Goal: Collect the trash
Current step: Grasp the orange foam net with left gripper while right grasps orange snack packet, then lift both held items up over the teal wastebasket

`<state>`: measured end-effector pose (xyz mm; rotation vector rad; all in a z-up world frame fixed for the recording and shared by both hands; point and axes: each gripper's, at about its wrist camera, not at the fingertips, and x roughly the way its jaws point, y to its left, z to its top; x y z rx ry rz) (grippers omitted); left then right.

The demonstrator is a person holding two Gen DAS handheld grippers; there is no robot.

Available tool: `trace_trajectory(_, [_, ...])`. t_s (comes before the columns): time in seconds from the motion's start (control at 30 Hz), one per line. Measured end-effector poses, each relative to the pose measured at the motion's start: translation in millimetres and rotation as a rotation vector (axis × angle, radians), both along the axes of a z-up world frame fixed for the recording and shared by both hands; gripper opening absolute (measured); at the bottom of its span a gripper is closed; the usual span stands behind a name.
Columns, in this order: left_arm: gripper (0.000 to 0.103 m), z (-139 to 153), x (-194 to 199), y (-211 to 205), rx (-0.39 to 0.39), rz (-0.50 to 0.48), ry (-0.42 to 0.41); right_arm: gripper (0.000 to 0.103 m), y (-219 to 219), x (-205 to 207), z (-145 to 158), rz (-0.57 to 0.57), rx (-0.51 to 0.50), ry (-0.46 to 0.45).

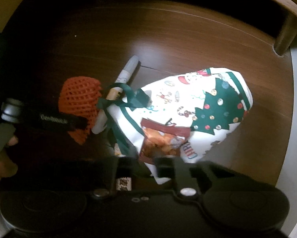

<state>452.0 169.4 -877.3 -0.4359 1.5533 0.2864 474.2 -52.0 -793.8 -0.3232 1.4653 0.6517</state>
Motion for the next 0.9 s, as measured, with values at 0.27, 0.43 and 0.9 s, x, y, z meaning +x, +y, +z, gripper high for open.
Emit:
trace_trajectory(0.27, [0.018,19.2,-4.2,0.5,0.054,-0.022,-0.024,0.012,-25.3,-5.7,12.3,0.037,0.049,-0.016])
trace_trajectory(0.43, [0.018,24.1,-9.1,-0.4,0.073,-0.032,-0.016,0.037,-23.6,-3.8,13.5,0.032,0.053,-0.044])
trace_trajectory(0.9, [0.017,19.9,1.1,-12.2,0.083,-0.027,-0.009,0.03,-7.6,-0.8,-9.8,0.001,0.011,-0.066])
